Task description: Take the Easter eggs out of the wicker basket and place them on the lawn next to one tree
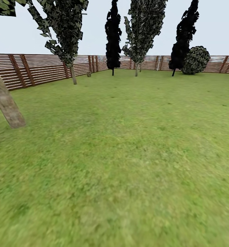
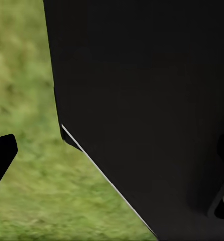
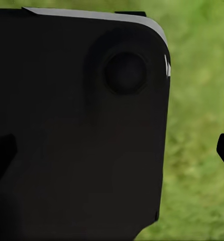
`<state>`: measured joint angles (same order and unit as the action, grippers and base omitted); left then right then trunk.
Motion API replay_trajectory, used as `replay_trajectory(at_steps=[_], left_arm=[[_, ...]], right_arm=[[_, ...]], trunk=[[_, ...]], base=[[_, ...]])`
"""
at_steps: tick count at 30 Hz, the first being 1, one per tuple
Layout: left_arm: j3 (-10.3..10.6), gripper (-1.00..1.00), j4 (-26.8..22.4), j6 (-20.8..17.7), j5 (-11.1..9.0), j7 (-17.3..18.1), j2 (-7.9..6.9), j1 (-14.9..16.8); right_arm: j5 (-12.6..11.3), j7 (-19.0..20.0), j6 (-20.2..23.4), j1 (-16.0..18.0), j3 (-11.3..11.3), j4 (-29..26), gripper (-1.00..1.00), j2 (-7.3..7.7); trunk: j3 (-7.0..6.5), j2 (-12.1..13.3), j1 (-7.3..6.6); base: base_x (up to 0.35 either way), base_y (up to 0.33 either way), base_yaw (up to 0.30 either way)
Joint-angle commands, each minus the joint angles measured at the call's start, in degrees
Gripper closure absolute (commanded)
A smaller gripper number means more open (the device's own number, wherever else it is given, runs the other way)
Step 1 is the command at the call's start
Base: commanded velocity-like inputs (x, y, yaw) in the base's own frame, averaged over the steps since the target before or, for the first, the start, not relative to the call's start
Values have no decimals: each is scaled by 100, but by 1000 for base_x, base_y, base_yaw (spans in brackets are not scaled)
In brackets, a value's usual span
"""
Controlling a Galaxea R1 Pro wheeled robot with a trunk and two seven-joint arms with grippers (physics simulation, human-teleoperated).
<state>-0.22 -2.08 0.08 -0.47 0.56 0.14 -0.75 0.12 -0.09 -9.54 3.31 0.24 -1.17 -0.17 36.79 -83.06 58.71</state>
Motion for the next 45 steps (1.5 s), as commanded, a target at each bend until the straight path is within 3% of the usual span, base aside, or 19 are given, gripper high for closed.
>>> replay_trajectory(at_steps=[1,26,45], left_arm=[[-3,-100,-11,1,-5,6,-2,-4],[-3,-100,-11,1,-6,6,-5,-4],[-2,-100,-11,1,-6,6,-5,-4]], right_arm=[[-6,-1,-23,3,-1,4,-100,3],[0,-27,-30,3,1,-6,-100,30],[0,-27,-30,3,0,-15,-100,26]], trunk=[[4,-2,1],[4,-2,1],[4,-2,1]], base=[[136,0,0],[146,0,0],[326,0,0]])
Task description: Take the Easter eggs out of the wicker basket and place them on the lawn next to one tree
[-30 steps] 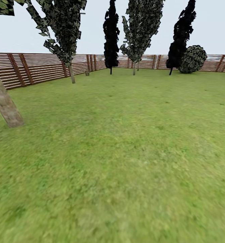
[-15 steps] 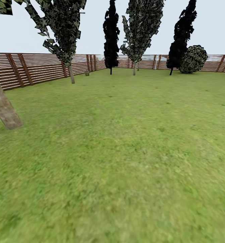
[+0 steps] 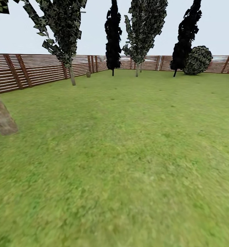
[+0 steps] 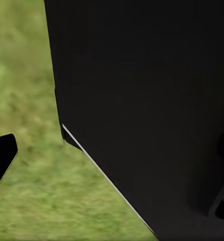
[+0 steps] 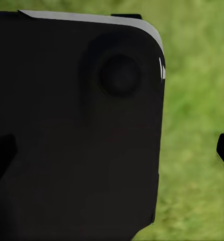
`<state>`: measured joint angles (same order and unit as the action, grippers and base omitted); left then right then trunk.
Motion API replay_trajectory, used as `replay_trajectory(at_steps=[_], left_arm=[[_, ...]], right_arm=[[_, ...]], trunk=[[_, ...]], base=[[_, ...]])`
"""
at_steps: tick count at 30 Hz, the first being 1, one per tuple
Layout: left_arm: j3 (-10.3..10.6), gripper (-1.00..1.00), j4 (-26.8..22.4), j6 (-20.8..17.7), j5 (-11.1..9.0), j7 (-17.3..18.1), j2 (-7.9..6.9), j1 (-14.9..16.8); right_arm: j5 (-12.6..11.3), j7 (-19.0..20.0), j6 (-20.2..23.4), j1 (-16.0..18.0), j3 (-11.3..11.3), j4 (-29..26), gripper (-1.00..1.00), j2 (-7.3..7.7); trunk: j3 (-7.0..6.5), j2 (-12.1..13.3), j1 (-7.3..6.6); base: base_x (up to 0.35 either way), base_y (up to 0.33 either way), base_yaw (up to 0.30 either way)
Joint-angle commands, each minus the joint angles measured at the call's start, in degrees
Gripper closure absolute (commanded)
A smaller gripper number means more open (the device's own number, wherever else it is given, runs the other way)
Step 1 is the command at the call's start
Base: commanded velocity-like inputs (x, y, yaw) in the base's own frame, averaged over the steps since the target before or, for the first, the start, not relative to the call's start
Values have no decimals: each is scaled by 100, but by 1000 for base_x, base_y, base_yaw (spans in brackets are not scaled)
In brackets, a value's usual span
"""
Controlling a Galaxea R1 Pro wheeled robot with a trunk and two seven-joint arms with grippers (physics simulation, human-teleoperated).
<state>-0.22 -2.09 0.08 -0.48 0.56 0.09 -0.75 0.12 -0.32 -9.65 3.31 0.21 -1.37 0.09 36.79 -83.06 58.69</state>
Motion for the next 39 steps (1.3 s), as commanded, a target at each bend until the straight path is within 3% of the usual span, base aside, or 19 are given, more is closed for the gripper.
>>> replay_trajectory(at_steps=[1,39], left_arm=[[0,-100,-11,1,-5,6,0,-4],[-5,-100,-11,1,-5,6,0,-4]], right_arm=[[0,-3,-19,3,3,7,-100,0],[0,-3,-19,3,2,5,-100,0]], trunk=[[4,-2,3],[4,-2,3]], base=[[340,0,0],[340,0,0]])
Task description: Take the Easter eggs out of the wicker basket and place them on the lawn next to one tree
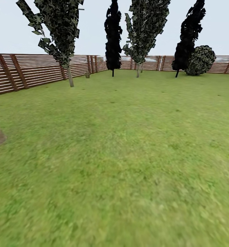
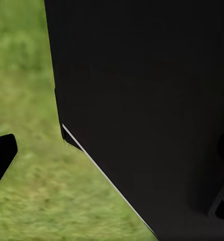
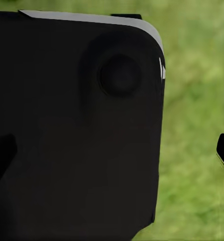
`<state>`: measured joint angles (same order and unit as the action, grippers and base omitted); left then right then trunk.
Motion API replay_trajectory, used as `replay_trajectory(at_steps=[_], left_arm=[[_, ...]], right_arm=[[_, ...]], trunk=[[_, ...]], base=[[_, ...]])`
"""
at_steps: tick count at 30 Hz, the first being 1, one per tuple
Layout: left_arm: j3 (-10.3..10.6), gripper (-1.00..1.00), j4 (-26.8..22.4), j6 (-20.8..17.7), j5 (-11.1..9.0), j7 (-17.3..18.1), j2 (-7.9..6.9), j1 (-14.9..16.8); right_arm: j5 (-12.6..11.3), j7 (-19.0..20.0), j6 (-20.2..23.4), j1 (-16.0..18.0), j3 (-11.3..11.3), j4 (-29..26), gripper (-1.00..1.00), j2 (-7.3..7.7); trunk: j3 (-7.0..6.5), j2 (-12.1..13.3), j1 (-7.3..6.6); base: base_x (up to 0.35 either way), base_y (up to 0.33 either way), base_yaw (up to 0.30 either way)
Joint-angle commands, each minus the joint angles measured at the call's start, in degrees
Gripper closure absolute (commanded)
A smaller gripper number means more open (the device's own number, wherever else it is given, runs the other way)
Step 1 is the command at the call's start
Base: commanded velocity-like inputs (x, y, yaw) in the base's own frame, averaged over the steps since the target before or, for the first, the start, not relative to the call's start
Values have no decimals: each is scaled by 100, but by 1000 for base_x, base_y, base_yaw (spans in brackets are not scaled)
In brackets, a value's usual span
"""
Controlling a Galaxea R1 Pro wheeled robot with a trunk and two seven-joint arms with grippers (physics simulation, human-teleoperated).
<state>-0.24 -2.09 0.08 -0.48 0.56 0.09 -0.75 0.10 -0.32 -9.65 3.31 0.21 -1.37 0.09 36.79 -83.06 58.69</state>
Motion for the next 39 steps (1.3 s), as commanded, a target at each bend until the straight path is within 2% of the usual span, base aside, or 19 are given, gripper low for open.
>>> replay_trajectory(at_steps=[1,39], left_arm=[[-2,-100,-11,1,-5,6,0,-4],[-2,-100,-11,1,-5,6,0,-4]], right_arm=[[0,-3,-19,3,2,5,-100,0],[2,-3,-19,3,5,5,-100,0]], trunk=[[4,-2,3],[4,-2,3]], base=[[340,0,0],[340,0,0]])
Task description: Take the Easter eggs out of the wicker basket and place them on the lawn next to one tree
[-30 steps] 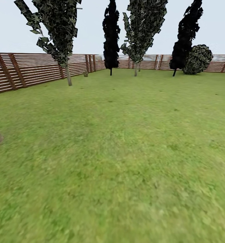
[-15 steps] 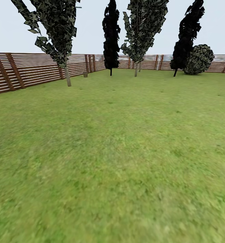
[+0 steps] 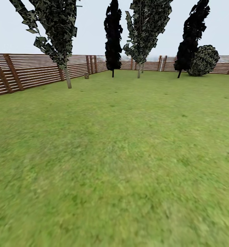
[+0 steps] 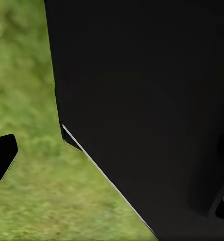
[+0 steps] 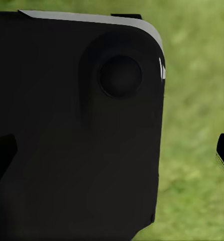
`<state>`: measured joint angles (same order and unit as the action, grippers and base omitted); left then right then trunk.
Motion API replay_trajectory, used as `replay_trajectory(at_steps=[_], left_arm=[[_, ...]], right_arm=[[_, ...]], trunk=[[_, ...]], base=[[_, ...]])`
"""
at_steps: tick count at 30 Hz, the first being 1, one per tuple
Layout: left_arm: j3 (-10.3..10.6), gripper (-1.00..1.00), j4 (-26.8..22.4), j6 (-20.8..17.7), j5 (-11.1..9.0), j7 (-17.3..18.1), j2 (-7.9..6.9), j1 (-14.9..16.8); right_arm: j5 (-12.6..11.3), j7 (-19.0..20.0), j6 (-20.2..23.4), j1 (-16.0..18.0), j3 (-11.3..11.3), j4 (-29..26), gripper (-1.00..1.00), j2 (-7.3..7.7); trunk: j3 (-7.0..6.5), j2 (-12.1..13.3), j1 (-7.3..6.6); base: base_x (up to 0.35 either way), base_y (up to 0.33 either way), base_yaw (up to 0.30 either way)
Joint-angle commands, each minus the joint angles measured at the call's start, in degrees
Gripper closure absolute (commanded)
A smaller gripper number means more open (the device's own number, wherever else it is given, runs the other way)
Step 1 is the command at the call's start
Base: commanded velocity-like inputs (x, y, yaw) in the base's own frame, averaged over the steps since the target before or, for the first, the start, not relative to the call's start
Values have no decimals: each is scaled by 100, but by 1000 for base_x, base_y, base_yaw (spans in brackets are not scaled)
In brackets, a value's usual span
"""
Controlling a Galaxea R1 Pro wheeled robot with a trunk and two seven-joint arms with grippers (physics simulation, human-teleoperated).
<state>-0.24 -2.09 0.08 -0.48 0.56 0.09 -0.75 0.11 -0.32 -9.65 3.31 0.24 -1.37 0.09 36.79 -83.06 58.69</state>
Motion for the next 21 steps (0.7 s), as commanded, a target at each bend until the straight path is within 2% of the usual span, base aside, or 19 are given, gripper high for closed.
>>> replay_trajectory(at_steps=[1,21], left_arm=[[-2,-100,-11,1,-5,6,-8,-4],[-2,-100,-11,-17,4,10,0,-4]], right_arm=[[0,-3,-19,3,3,5,-100,0],[-1,-3,-19,3,1,6,-100,0]], trunk=[[4,-2,4],[4,-2,4]], base=[[340,0,0],[340,0,0]])
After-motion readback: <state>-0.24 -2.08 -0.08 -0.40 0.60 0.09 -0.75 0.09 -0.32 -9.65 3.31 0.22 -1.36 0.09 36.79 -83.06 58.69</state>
